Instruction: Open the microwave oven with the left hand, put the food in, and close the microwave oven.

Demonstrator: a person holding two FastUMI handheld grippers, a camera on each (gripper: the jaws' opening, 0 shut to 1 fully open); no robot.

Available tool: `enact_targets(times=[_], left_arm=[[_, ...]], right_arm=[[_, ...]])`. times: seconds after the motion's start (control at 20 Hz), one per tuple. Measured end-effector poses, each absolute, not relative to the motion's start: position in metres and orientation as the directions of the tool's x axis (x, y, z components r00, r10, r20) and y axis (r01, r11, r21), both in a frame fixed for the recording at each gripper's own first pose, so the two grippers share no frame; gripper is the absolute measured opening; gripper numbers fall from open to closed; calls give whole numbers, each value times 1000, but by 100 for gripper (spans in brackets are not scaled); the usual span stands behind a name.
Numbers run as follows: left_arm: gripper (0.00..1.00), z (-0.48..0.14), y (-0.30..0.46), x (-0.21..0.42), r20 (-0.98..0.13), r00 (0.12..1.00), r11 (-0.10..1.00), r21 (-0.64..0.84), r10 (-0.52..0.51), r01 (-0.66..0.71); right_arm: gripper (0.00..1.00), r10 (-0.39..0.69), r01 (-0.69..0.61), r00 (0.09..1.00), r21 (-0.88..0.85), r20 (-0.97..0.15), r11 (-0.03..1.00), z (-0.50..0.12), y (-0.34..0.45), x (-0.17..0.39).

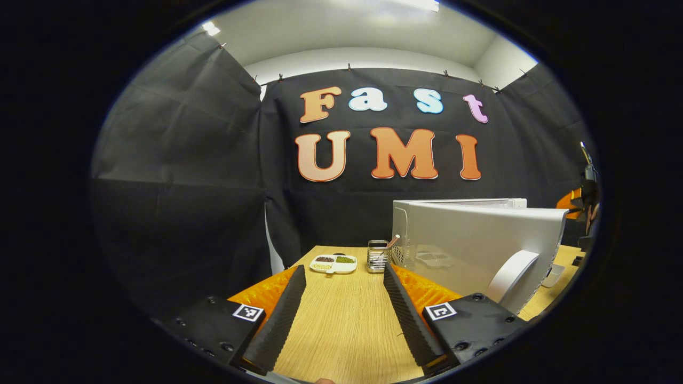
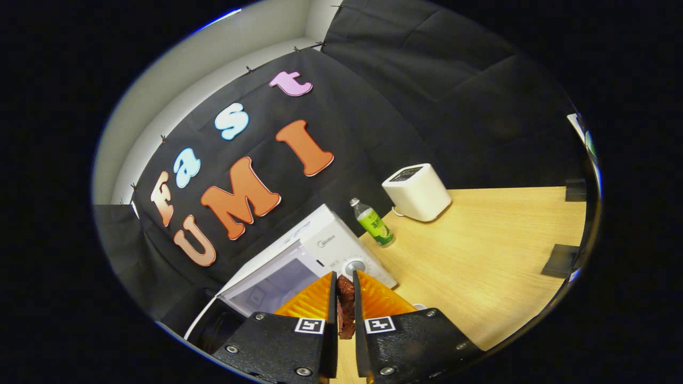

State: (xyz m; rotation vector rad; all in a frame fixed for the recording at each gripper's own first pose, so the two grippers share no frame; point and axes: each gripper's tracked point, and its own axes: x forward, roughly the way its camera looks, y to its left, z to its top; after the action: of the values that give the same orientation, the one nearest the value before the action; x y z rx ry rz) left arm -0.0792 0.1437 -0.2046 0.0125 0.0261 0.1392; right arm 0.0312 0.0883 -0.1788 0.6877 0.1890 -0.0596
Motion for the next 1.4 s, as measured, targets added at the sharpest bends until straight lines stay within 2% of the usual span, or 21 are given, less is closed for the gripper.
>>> enact_targets(times=[0.05,0.1,0.3,0.35,0.4,0.75,0.8,0.85,1.0,1.05,1.35,1.4], left_arm=[[94,-204,146,-80,-22,989,990,14,144,-144],[91,-205,148,-80,-23,989,989,10,147,-147],[91,-208,161,-81,-29,986,986,-8,167,-167],[94,-210,161,-81,-32,986,986,-22,164,-165],[91,-213,162,-80,-38,986,986,-32,163,-165],[91,-231,157,-70,-64,990,988,-76,127,-131],[94,-234,157,-69,-71,989,989,-67,128,-132],[91,-236,158,-70,-76,989,990,-55,129,-133],[92,-239,161,-70,-85,987,989,-30,139,-142],[95,-240,164,-68,-85,986,989,-29,143,-146],[91,-232,184,-74,-82,981,984,-10,178,-179],[94,-230,186,-74,-81,980,983,-10,183,-185]], right_arm=[[13,21,101,983,631,-183,769,-175,101,38],[13,31,88,984,638,-173,765,-171,114,45],[13,72,49,986,677,-150,735,-167,165,75],[13,69,52,986,680,-150,732,-169,173,84],[13,65,63,985,681,-160,729,-176,182,92],[13,63,79,982,691,-177,719,-212,239,153],[13,64,84,981,692,-185,717,-218,246,160],[13,65,87,980,693,-190,716,-224,252,168],[13,62,99,977,692,-204,715,-240,267,188],[13,60,101,977,693,-204,714,-243,271,195],[13,14,151,972,666,-236,731,-265,276,223],[13,3,166,969,657,-249,736,-270,273,226]])
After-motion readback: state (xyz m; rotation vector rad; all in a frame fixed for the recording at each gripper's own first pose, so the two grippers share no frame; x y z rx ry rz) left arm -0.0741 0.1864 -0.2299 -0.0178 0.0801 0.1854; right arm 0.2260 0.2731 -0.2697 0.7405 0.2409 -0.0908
